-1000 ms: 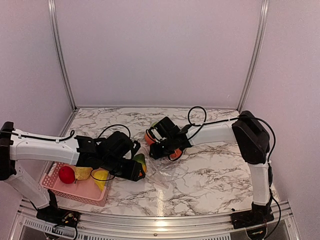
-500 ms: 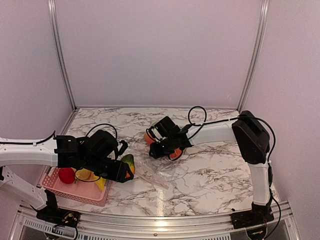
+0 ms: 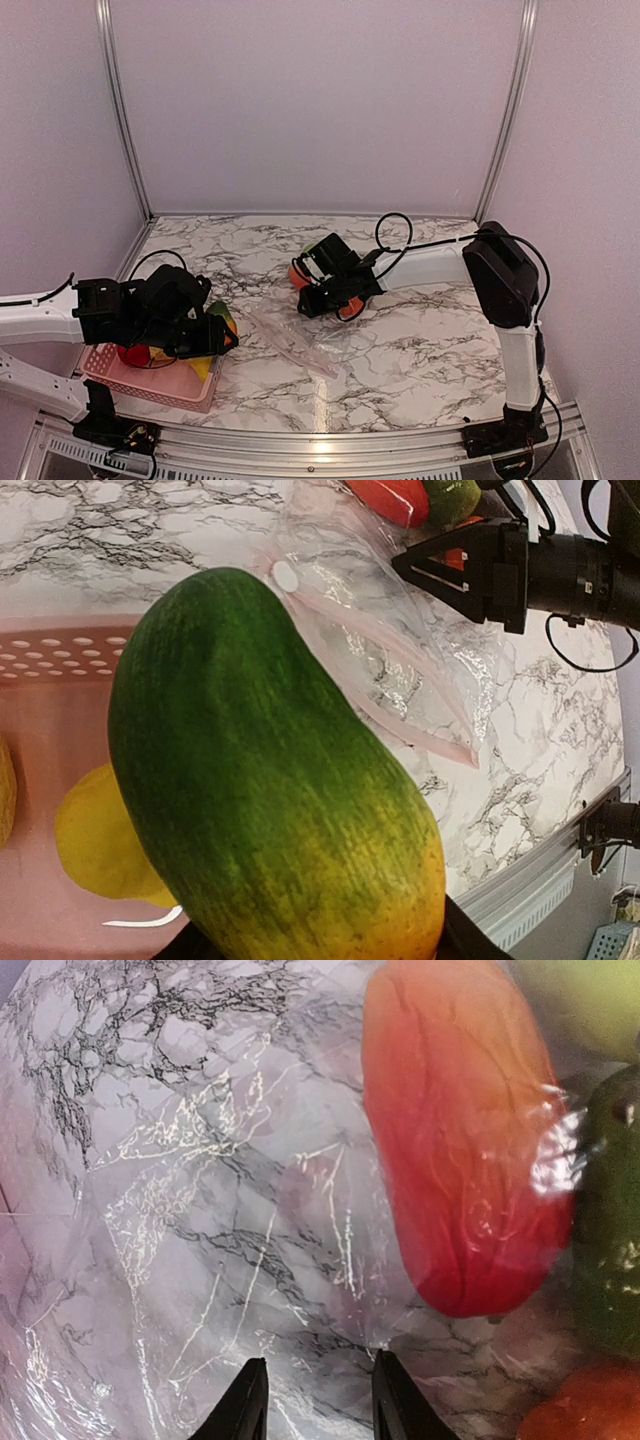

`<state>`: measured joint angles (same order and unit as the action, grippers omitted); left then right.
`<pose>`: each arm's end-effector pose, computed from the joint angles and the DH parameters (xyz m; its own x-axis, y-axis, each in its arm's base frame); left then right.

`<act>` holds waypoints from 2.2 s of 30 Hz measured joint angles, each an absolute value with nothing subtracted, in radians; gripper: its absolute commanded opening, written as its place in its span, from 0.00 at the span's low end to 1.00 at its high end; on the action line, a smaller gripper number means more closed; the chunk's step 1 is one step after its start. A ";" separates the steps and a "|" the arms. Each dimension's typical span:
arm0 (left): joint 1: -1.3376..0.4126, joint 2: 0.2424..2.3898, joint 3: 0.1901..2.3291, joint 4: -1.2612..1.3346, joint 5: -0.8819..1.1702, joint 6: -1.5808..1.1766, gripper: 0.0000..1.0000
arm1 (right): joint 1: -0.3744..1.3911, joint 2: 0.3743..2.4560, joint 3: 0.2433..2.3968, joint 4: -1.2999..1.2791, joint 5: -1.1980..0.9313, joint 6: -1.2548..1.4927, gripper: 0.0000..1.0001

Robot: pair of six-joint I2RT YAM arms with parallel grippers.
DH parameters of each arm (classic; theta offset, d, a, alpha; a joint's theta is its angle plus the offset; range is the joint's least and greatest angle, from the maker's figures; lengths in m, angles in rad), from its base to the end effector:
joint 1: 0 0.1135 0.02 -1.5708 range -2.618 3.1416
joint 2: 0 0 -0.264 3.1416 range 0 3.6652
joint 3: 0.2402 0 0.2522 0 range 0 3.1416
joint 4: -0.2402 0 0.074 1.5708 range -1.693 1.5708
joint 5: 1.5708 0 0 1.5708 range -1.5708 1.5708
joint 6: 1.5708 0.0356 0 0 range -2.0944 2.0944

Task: Open the zip-top bag and remove the fake food
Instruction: Place the fake fruit in the bin, then pick up the fake vegetable from the zipper food storage bag.

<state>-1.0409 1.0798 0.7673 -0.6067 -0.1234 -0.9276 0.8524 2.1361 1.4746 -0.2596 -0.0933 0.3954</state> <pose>0.1116 -0.1819 0.2412 -0.8960 -0.0414 -0.4420 0.1694 0.8884 -0.4266 0.2988 0.3468 0.1461 -0.7867 -0.3171 -0.5297 -0.5241 0.7965 0.3015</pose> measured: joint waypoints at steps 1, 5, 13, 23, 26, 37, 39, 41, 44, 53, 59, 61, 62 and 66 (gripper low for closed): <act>-1.037 1.070 0.758 -0.609 -0.141 -0.950 0.49 | 0.852 2.136 1.475 -0.259 -0.094 0.395 0.34; -1.007 1.047 0.738 -0.622 -0.197 -1.021 0.50 | 0.852 2.136 1.475 -0.253 -0.097 0.393 0.34; -0.909 0.989 0.701 -0.616 -0.265 -1.106 0.51 | 0.852 2.136 1.465 -0.236 -0.101 0.393 0.34; -0.833 0.936 0.520 -0.516 -0.264 -1.217 0.59 | 0.852 2.136 1.454 -0.226 -0.105 0.392 0.34; -0.820 0.937 0.509 -0.476 -0.260 -1.232 0.70 | 0.849 2.136 1.454 -0.226 -0.107 0.392 0.34; -0.815 0.900 0.508 -0.466 -0.264 -1.213 0.86 | 0.847 2.136 1.454 -0.226 -0.107 0.392 0.34; -0.815 0.884 0.508 -0.477 -0.268 -1.207 0.86 | 0.847 2.136 1.454 -0.226 -0.107 0.392 0.34; -0.815 0.865 0.510 -0.490 -0.273 -1.201 0.86 | 0.847 2.136 1.454 -0.226 -0.107 0.392 0.34; -0.815 0.841 0.515 -0.508 -0.274 -1.188 0.86 | 0.847 2.135 1.454 -0.227 -0.106 0.391 0.34; -0.815 0.842 0.581 -0.525 -0.271 -1.105 0.86 | 0.847 2.110 1.456 -0.252 -0.091 0.389 0.35; -0.815 0.894 0.651 -0.516 -0.262 -1.022 0.86 | 0.847 2.075 1.486 -0.281 -0.062 0.380 0.36; -0.815 0.917 0.667 -0.510 -0.255 -0.998 0.86 | 0.847 2.067 1.508 -0.294 -0.048 0.371 0.36; -0.815 0.930 0.675 -0.507 -0.250 -0.983 0.86 | 0.847 2.063 1.515 -0.297 -0.041 0.368 0.36; -0.815 0.966 0.697 -0.492 -0.225 -0.936 0.86 | 0.844 2.054 1.539 -0.314 -0.010 0.358 0.36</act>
<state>-0.8150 0.9665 0.6968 -0.4923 -0.2249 -0.9363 0.8436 2.0537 1.5391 -0.3138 -0.0097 0.3580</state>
